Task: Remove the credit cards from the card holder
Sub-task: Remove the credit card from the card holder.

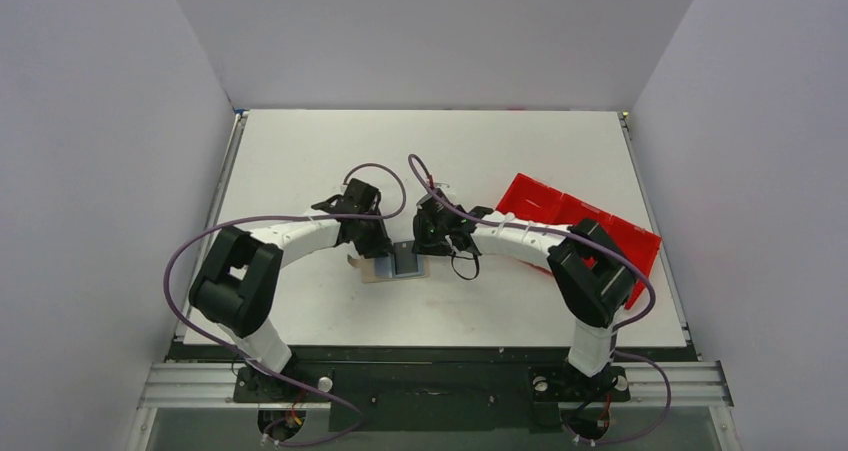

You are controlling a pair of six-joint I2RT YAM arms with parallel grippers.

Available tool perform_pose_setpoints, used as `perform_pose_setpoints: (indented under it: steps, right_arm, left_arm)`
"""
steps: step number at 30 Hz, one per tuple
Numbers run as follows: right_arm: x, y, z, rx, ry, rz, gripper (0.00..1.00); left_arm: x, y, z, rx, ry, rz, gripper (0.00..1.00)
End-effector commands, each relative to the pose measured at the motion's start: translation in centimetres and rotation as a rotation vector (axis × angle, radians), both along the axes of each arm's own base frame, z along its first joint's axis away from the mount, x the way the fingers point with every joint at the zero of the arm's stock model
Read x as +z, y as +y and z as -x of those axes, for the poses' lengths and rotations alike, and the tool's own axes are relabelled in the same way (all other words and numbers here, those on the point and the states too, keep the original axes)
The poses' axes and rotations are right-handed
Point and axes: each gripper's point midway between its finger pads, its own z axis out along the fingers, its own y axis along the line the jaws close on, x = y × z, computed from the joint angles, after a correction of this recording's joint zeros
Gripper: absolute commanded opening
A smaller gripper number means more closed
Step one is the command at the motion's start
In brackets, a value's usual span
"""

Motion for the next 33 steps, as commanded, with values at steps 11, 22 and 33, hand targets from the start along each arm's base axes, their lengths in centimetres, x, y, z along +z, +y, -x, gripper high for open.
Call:
perform_pose_setpoints:
  steps: [11,22,33]
  right_arm:
    - [-1.5,0.4,-0.4,0.021,-0.015,0.075,0.16]
    - [-2.8,0.2,-0.2,0.034,-0.001,0.128,0.06]
    - [-3.7,0.0,0.3,0.049,0.004,0.175,0.0]
  left_arm:
    - [-1.1,-0.5,-0.4,-0.007,-0.002,0.065,0.22]
    - [-1.4,-0.6,-0.3,-0.009,0.007,0.09,0.22]
    - [-1.2,-1.0,-0.2,-0.01,0.015,0.15,0.22]
